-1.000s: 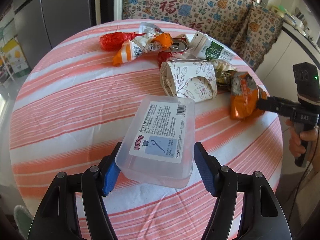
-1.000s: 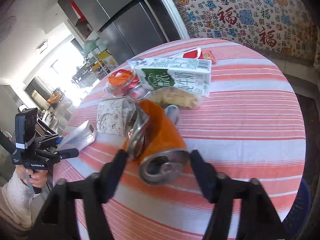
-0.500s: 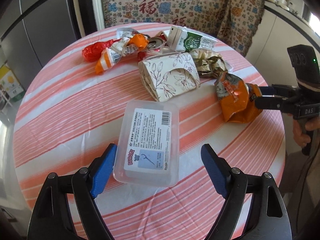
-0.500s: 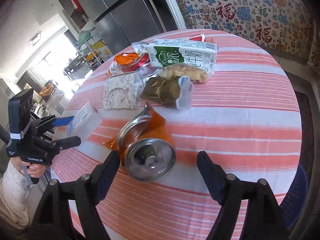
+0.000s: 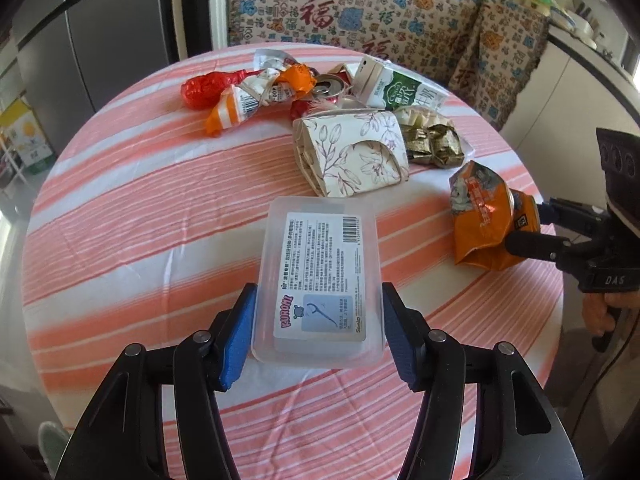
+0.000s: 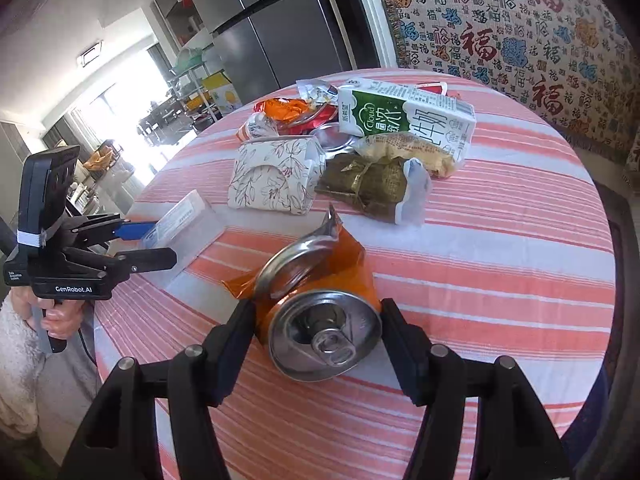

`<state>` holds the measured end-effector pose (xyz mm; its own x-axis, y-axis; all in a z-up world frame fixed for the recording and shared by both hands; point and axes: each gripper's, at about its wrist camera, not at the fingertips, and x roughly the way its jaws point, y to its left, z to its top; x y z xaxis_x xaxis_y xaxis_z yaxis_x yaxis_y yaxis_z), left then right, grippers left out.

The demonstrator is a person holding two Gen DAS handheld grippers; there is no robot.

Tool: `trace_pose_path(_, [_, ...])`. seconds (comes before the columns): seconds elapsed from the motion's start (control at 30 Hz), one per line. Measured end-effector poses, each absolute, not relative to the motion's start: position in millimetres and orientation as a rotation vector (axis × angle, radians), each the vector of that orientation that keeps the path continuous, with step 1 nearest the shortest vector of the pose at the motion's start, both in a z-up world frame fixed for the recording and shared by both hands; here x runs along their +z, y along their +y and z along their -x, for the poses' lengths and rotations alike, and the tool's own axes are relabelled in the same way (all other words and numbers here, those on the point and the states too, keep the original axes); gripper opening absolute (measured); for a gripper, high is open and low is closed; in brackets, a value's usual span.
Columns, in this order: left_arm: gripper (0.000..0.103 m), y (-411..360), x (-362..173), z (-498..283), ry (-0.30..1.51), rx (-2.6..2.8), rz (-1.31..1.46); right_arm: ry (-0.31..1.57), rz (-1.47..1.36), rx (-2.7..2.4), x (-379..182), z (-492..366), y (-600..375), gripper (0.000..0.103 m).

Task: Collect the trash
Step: 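Carry the box and the can with both tools over the blue wastebasket, then open both tools to drop the box and can into the basket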

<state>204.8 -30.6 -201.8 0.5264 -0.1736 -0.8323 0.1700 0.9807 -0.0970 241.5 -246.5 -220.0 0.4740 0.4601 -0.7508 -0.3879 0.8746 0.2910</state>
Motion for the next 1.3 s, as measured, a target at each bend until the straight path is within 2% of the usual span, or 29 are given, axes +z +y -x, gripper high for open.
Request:
trace_pose_path(0.33, [0.061, -95.0, -181.2, -193.6, 0.956, -0.275, 0.031, 0.849, -0.186, 0.385, -188.4, -215.5, -300.1, 0.063])
trace_pose_path(0.57, [0.061, -199.5, -164.6, -205.2, 0.949, -0.465, -0.001, 0.830, -0.243, 0.136, -168.0, -195.5, -394.2, 0.063])
trace_pose_path(0.7, [0.061, -275.3, -161.4, -214.1, 0.958, -0.573, -0.024, 0.879, -0.225, -0.012, -164.0, -181.9, -444.3, 0.063])
trace_pose_path(0.97, [0.061, -390.9, -197.2, -240.7, 1.024, -0.648, -0.065, 0.971, -0.252, -0.195, -190.7, -182.3, -519.0, 0.063])
trace_pose_path(1.3, [0.061, -447.2, -252.4, -260.1, 1.082, -0.631, -0.144, 1.070, -0.361, -0.256, -249.9, -195.7, -575.3, 0.063])
